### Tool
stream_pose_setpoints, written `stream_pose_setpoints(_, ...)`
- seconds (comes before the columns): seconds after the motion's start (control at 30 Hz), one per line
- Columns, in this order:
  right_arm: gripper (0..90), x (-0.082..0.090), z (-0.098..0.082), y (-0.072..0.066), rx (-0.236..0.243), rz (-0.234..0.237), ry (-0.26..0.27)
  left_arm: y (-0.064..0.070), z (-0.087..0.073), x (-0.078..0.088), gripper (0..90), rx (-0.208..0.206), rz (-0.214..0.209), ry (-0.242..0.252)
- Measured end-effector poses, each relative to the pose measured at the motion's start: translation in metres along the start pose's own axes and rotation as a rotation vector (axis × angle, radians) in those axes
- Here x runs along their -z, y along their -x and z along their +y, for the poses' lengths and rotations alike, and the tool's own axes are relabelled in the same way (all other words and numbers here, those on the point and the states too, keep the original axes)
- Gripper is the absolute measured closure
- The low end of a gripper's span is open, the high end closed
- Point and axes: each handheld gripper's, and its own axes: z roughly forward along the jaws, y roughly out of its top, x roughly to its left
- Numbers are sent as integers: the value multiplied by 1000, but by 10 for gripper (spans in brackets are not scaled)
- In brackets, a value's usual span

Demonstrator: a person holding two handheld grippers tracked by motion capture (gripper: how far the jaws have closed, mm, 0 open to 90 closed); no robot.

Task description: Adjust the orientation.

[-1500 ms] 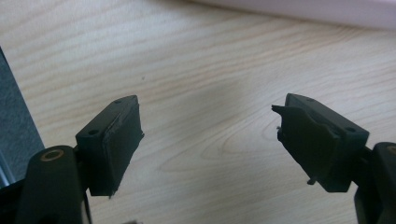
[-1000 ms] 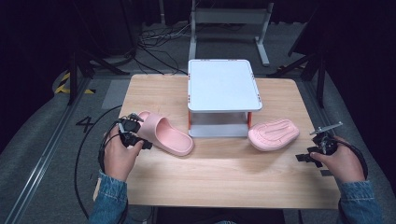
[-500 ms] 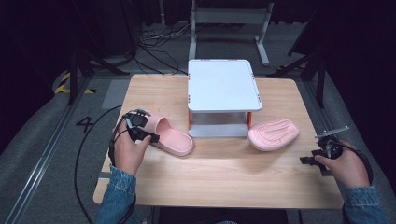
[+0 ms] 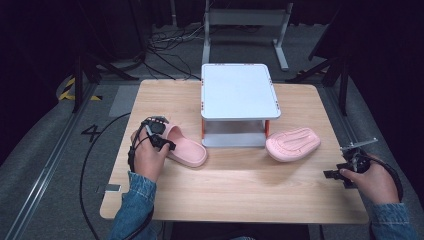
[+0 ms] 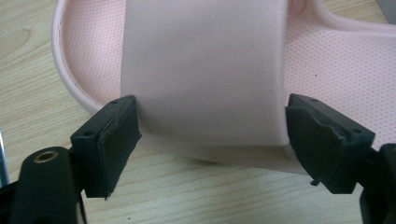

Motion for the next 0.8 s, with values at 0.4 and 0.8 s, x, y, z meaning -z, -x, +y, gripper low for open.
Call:
stream_pose_setpoints(0.4, 322, -1, 7, -1, 5, 10, 16, -22, -20, 15, 213, 56, 31, -9)
stream_pose_setpoints(0.8, 321, -4, 11, -2, 10, 17, 15, -31, -22, 14, 253, 48, 51, 9)
